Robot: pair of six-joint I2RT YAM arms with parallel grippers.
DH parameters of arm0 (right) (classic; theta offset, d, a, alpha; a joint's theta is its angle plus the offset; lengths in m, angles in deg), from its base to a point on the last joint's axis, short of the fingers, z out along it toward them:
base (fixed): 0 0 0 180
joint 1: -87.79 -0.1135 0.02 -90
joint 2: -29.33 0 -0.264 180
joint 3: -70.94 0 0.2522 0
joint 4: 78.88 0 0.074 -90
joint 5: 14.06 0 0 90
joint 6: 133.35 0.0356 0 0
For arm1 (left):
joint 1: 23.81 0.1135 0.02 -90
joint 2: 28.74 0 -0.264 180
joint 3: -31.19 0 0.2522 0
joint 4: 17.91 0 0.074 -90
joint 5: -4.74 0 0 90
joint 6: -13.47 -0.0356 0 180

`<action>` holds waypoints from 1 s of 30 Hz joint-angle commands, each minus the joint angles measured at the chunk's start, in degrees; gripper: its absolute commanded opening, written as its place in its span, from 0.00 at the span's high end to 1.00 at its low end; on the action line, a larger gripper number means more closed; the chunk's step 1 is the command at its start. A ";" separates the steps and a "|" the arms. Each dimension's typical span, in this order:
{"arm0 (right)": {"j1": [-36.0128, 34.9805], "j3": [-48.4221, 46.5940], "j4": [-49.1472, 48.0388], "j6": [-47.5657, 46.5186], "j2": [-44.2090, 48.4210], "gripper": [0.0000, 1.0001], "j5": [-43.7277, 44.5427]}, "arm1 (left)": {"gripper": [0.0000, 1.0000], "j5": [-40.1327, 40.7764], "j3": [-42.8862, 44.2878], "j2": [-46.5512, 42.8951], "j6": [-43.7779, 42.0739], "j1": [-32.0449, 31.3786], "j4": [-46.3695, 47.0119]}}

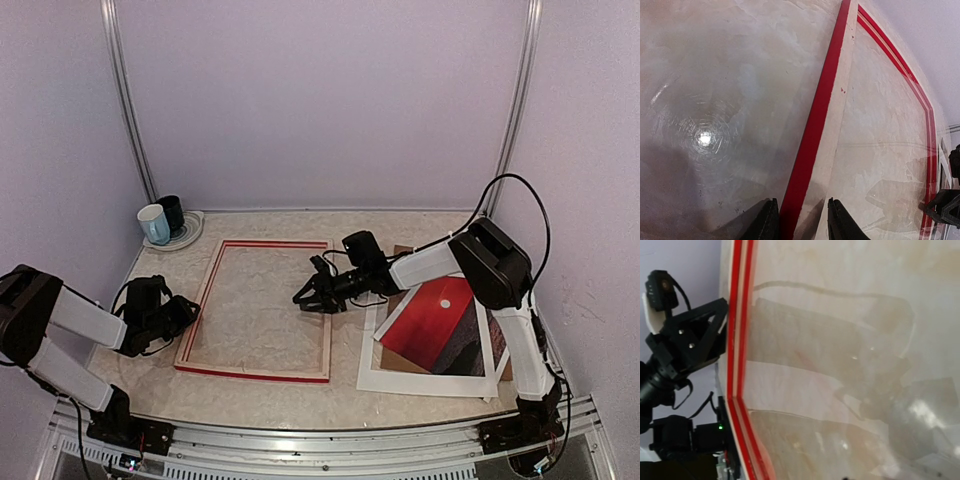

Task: Put the photo into the frame
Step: Place the glass panel at the frame body.

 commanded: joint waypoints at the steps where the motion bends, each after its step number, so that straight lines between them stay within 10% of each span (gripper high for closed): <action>1: -0.27 -1.03 6.86 -4.55 2.09 0.64 3.13 | 0.65 -1.78 -0.87 1.52 -0.05 0.07 -3.89; 30: -2.07 -10.22 17.85 -9.81 -1.32 0.62 3.98 | 0.65 -2.61 -0.95 2.11 0.01 0.10 -3.42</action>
